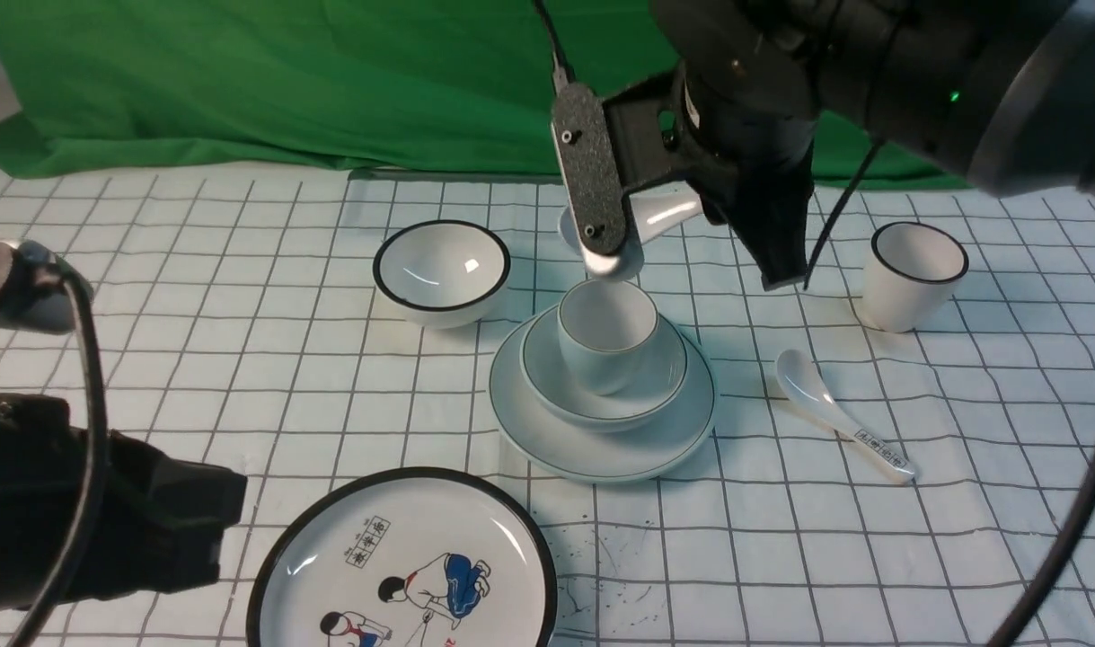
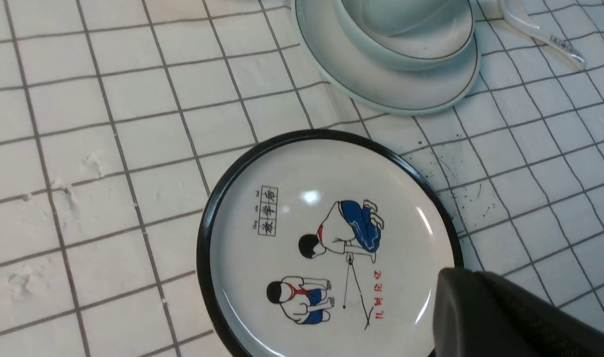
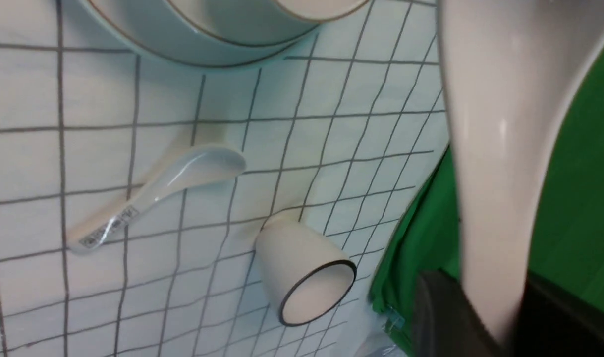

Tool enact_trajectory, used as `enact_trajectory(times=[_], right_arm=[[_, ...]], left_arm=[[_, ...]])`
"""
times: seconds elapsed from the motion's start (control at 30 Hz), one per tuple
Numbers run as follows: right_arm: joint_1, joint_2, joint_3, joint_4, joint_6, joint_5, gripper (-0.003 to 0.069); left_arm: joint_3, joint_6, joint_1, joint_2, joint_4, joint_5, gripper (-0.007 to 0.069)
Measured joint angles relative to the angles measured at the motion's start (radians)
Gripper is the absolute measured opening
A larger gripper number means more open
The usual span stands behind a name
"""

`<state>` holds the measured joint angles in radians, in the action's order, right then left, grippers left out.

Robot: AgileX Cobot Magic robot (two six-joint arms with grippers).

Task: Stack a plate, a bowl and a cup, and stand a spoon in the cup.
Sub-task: Use the right arm to put the blue soup spoon into the blue teacup in the middle

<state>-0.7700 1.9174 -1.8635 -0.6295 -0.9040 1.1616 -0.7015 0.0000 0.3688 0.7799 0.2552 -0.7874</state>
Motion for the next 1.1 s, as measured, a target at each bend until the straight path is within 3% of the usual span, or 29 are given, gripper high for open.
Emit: enact_trajectory(times=[0.57,0.77,1.1], right_arm=[[-0.004,0.124,0.002,-0.08,-0.029,0.0,0.0176],[0.047,0.154,0.002,-0.137,-0.029,-0.009,0.0176],[0.05,0.183,0.002,-0.175,-0.029,-0.049,0.0176]], left_arm=[[0.003,0.082,0.0,0.0,0.0,-0.004,0.0002],[0.075,0.087,0.0,0.0,0.0,0.066,0.0002],[0.135,0.09,0.0,0.0,0.02,0.137,0.0002]])
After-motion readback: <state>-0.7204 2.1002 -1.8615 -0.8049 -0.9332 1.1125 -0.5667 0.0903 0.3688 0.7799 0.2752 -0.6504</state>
